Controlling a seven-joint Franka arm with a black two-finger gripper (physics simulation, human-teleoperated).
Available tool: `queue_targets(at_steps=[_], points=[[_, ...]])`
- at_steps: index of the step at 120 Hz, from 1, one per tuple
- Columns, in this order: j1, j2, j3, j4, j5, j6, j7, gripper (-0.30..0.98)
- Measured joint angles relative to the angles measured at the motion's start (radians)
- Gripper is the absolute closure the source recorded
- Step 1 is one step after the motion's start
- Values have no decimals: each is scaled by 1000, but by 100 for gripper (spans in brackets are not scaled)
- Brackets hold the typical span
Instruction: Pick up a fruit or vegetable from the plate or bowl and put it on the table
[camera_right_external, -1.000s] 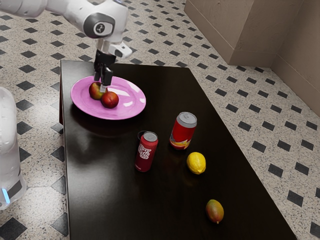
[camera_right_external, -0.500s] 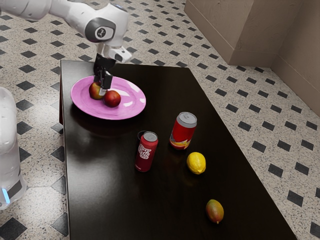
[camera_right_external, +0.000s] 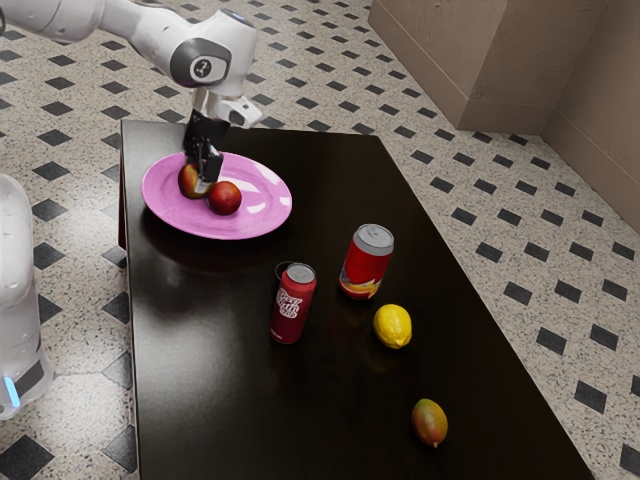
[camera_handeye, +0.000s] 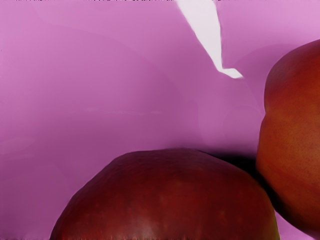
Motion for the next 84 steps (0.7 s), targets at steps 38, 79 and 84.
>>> queue_targets(at_steps=[38, 79, 84], points=[[-1, -5, 0, 28, 7, 10, -43, 31], [-24, 3, -14, 77, 59, 285, -71, 33], [-36, 20, -14, 83, 88, 361, -75, 33]])
